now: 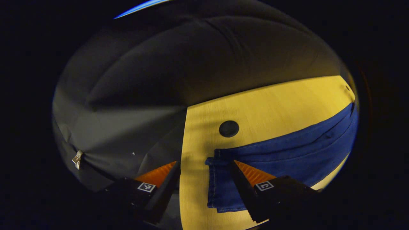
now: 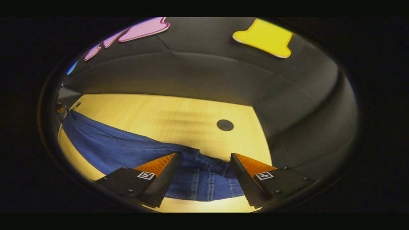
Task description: Grasp the waist and the cuffs of the jeans and fold them to make the two legs overlap; first hold the waist and fold one-third of the jeans toward the cuffs, then hold the cuffs and fold the remaining one-third in the same direction to finish folding.
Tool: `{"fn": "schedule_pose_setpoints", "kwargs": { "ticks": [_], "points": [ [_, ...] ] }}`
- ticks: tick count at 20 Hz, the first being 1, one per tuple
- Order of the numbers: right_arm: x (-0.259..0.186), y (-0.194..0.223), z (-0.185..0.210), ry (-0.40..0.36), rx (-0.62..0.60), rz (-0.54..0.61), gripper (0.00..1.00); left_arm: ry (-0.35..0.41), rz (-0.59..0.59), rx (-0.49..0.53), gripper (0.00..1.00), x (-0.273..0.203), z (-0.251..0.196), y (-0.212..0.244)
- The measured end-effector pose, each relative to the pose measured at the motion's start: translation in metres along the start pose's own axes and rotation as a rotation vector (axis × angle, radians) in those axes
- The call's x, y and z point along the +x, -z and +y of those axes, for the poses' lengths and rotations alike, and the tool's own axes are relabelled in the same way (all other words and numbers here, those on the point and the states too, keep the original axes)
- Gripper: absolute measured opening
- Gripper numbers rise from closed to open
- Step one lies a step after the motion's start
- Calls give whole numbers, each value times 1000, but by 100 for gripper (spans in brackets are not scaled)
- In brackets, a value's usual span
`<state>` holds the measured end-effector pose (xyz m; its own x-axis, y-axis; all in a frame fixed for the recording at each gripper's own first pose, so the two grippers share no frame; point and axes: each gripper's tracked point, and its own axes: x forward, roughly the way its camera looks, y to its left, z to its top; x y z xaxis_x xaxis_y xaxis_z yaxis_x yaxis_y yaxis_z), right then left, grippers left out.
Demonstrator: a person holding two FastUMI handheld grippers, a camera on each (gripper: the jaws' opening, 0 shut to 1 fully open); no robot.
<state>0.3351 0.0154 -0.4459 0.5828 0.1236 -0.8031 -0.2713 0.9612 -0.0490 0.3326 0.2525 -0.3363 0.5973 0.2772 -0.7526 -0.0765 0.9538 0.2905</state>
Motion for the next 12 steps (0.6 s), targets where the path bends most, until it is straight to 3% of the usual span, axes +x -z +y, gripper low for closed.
{"fn": "schedule_pose_setpoints", "kwargs": {
  "ticks": [2,3,7,9,12],
  "points": [
    [-21,6,-13,11,106,20,98,202,-62,-127,98,-26,-38,-13],
    [-29,14,-22,18,174,33,98,257,-85,-158,99,-43,-55,-18],
    [-55,36,-66,105,388,54,98,291,-167,-77,99,-102,-85,-29],
    [-64,59,-82,138,533,85,98,350,-196,-76,99,-132,-111,-30],
    [-52,105,-83,137,758,163,99,417,-213,-93,99,-157,-143,-19]
  ]
}}
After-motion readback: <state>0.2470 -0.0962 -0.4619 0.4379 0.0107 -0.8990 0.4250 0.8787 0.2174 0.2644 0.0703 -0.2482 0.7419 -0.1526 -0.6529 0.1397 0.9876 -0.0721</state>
